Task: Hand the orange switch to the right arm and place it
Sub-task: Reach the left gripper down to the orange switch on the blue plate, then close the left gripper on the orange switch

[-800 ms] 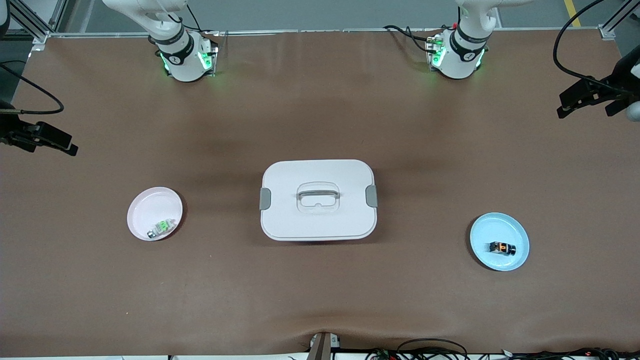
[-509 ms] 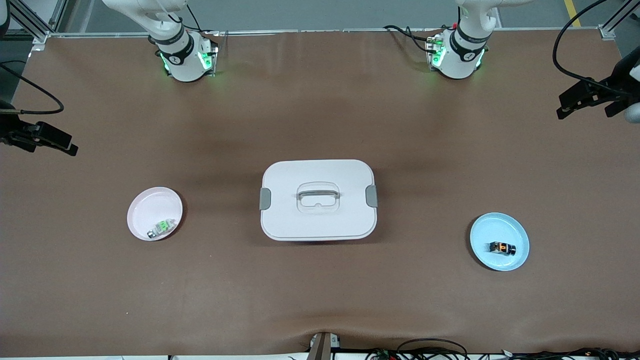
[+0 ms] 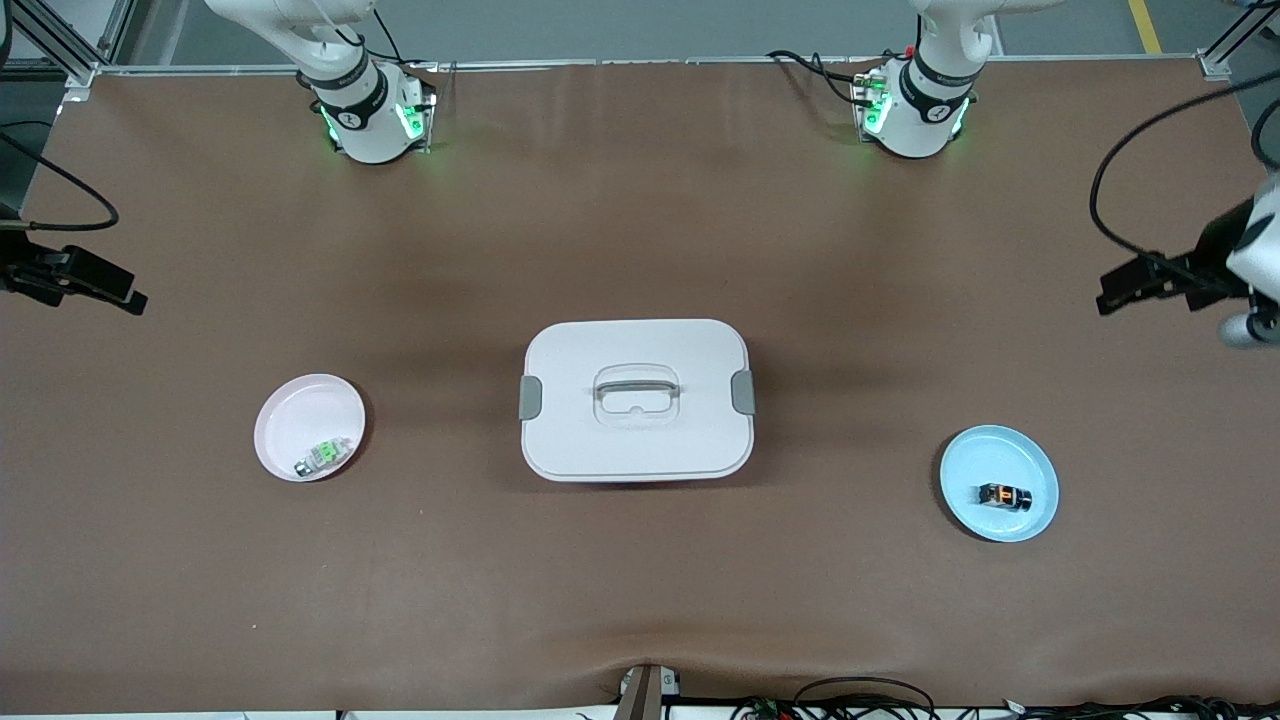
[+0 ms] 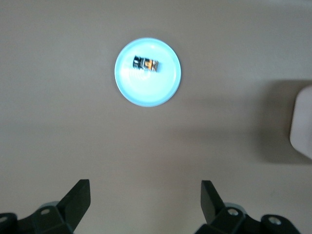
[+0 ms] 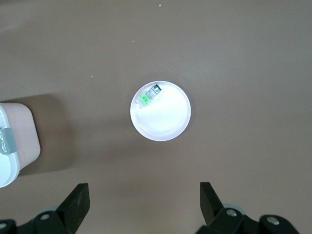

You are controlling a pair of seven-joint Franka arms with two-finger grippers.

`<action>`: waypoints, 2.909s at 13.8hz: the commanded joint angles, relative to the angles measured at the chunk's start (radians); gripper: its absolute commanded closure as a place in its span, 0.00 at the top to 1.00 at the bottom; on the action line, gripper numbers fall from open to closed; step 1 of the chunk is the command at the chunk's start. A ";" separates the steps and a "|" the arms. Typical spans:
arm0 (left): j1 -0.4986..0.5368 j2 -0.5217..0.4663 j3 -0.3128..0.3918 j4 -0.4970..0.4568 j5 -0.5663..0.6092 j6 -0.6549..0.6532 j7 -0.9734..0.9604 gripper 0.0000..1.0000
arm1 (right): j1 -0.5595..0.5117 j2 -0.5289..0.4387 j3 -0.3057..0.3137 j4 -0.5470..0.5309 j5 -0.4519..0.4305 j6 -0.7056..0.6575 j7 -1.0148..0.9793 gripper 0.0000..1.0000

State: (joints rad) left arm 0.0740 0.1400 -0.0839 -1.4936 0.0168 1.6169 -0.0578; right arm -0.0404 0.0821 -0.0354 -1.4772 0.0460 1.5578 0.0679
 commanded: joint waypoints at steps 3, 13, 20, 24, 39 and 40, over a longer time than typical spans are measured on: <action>0.020 0.160 -0.002 0.032 0.015 0.164 0.051 1.00 | -0.015 -0.021 0.009 -0.020 0.009 0.005 -0.003 1.00; 0.023 0.398 -0.001 0.035 0.031 0.419 0.088 1.00 | 0.007 -0.027 0.015 -0.026 0.005 -0.004 0.007 1.00; 0.029 0.516 0.000 0.038 0.080 0.537 0.088 1.00 | 0.005 -0.027 0.015 -0.028 0.005 -0.005 0.009 1.00; 0.038 0.569 -0.002 0.038 0.077 0.630 0.160 1.00 | 0.002 -0.027 0.014 -0.029 0.005 -0.005 0.009 1.00; 0.050 0.671 -0.007 0.035 0.066 0.738 0.234 1.00 | 0.002 -0.027 0.014 -0.029 0.005 -0.005 0.009 1.00; 0.050 0.671 -0.007 0.035 0.068 0.741 0.234 1.00 | 0.002 -0.027 0.014 -0.029 0.005 -0.005 0.009 1.00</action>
State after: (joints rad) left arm 0.1257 0.7979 -0.0886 -1.4786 0.0819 2.3456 0.1601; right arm -0.0327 0.0822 -0.0243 -1.4822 0.0461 1.5534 0.0682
